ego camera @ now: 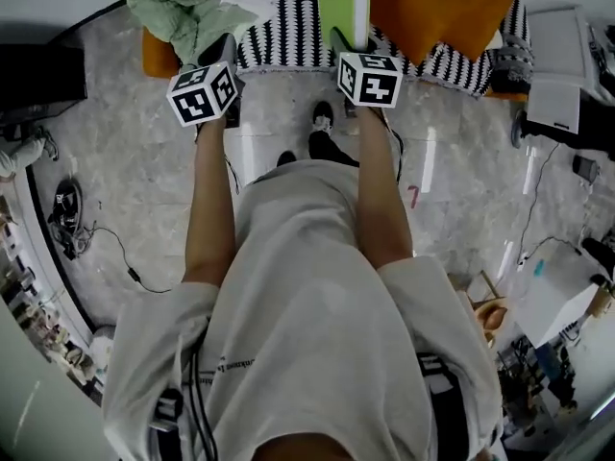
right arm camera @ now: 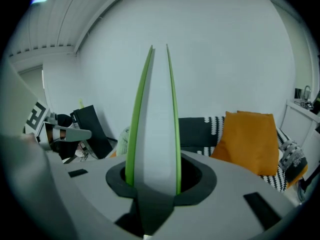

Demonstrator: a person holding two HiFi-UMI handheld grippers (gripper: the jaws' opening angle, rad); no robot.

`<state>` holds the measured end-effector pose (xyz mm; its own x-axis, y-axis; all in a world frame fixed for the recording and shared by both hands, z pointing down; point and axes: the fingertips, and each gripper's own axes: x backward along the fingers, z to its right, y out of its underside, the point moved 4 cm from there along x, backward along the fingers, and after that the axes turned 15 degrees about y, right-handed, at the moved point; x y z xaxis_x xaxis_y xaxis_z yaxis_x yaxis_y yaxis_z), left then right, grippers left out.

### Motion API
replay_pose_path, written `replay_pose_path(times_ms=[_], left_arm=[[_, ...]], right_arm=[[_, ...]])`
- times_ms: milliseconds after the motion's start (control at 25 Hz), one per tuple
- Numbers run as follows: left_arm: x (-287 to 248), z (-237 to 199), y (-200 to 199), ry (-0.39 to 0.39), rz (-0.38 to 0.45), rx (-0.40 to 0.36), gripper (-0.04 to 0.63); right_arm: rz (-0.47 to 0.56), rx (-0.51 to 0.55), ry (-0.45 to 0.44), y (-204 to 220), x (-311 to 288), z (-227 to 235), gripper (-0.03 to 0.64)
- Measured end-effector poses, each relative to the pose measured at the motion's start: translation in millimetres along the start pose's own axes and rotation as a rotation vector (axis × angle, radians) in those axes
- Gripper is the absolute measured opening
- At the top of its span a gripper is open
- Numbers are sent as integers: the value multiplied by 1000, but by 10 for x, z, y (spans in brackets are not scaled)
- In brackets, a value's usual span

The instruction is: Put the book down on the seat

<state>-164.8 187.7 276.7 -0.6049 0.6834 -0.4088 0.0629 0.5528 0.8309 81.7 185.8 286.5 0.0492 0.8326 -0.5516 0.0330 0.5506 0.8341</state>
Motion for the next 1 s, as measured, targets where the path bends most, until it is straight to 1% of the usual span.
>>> replay_pose_path(times_ms=[160,280,360,440,560,600,640,720,800,880,1000], left_arm=[[-44,-133,21,-42,6,34,9],[-142,-31,84,-53,7,50,9],[-193,46,88,-78,26,53,9],[-236,64,68,-98,31,44,9],[-307,112,39,-88,10,35,9],[-318,136,18,-87,12,37,9],[-317,157,-5,-91,16,41,9],[-282,168,-39,-108,22,48,9],[-235,157,-48,-131,13,41,9],[-192,151,-21,-158,-5,36,9],[-158,121,39,-204,-22,57,9]], right_arm=[[-14,-11,-83,-49,-220,-78,129],[-17,16,-128,-93,-343,-23,129],[-16,22,-178,-137,-454,24,129],[-26,-26,-220,-158,-570,30,129],[-37,-161,-282,-166,-672,-70,129],[-41,-171,-302,-178,-713,-149,129],[-49,-155,-319,-185,-761,-253,129],[-70,-87,-349,-179,-854,-480,129],[-83,-36,-371,-169,-917,-628,129],[-94,-19,-387,-143,-951,-672,129],[-113,-22,-407,-99,-994,-658,129]])
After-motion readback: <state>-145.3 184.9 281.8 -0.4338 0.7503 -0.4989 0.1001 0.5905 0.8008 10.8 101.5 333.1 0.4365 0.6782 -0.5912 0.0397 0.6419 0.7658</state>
